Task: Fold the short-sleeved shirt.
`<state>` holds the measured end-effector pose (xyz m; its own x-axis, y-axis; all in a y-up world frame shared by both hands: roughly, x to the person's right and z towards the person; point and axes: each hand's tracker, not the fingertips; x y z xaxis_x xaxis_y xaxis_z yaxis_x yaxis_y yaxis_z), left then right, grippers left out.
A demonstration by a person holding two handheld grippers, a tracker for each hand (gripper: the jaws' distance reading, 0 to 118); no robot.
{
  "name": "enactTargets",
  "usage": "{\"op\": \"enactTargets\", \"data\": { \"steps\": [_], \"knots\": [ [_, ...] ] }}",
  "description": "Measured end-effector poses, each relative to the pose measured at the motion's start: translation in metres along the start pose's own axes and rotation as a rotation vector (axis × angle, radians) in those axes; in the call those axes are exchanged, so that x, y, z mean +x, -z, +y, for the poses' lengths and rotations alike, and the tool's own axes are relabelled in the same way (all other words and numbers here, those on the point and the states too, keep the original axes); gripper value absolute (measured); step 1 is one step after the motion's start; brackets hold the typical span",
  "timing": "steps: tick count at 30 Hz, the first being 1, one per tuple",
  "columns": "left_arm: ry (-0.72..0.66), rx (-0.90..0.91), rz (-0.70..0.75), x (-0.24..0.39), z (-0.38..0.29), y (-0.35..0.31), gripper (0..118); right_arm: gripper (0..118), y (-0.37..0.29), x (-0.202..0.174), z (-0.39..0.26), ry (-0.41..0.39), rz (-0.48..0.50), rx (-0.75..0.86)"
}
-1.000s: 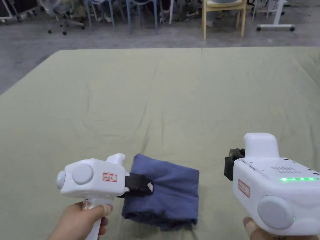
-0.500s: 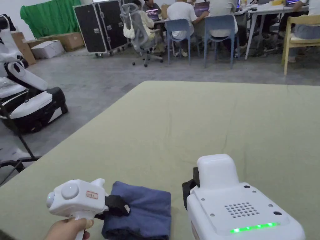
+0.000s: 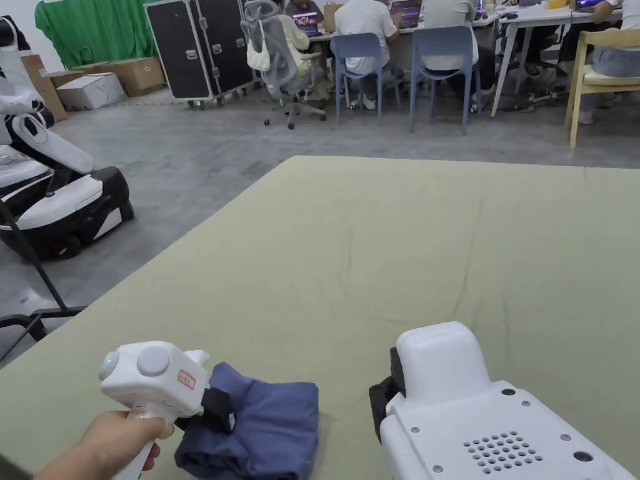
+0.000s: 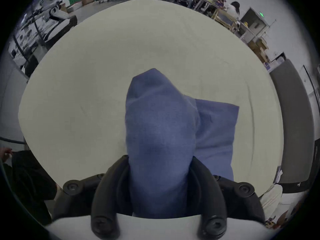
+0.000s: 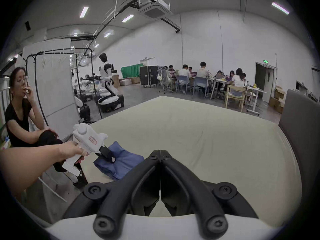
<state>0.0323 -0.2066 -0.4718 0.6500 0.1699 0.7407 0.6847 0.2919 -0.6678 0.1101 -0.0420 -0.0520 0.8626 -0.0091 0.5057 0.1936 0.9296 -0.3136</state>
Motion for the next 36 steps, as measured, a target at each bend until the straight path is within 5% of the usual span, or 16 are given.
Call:
{"op": "enactTargets", "data": {
  "steps": [8, 9, 10, 12, 13, 14, 19, 23, 24, 25, 27, 29, 36],
  "knots": [
    [0.068, -0.025, 0.040, -0.003, 0.008, 0.009, 44, 2, 0.003, -0.007, -0.001, -0.038, 0.010, -0.002],
    [0.075, -0.019, 0.047, -0.003, 0.007, 0.009, 52, 2, 0.003, -0.007, -0.001, -0.037, 0.012, -0.003],
    [0.078, -0.016, 0.053, -0.002, 0.007, 0.010, 76, 2, 0.004, -0.008, -0.001, -0.038, 0.010, -0.003],
    [0.119, 0.028, 0.231, -0.001, 0.007, 0.014, 85, 2, 0.005, -0.009, -0.001, -0.046, 0.005, 0.001],
    [0.122, 0.093, 0.302, 0.000, 0.007, 0.010, 108, 2, 0.005, -0.009, -0.001, -0.045, 0.006, 0.002],
    [0.127, 0.161, 0.285, -0.004, 0.005, 0.001, 117, 2, 0.004, -0.010, 0.000, -0.043, 0.009, 0.002],
    [-0.089, 0.317, 0.256, -0.025, 0.007, -0.041, 117, 2, 0.001, -0.014, 0.003, -0.044, 0.023, 0.010],
    [-0.113, 0.315, 0.321, -0.021, 0.004, -0.061, 117, 2, -0.006, -0.015, 0.004, -0.042, 0.042, 0.015],
    [-0.146, 0.285, 0.329, -0.017, 0.006, -0.066, 116, 2, -0.008, -0.013, 0.004, -0.041, 0.042, 0.017],
    [-0.132, 0.275, 0.302, -0.009, 0.005, -0.076, 93, 2, -0.009, -0.011, 0.005, -0.037, 0.041, 0.021],
    [-0.093, 0.325, 0.327, 0.019, 0.002, -0.092, 0, 2, -0.011, -0.004, 0.008, -0.020, 0.041, 0.028],
    [-0.021, 0.438, 0.394, 0.051, -0.005, -0.111, 0, 2, -0.014, 0.007, 0.012, -0.001, 0.034, 0.034],
    [0.119, 0.728, 0.286, 0.186, -0.020, -0.184, 0, 2, -0.045, 0.090, 0.035, 0.027, -0.109, 0.130]
  ]
}}
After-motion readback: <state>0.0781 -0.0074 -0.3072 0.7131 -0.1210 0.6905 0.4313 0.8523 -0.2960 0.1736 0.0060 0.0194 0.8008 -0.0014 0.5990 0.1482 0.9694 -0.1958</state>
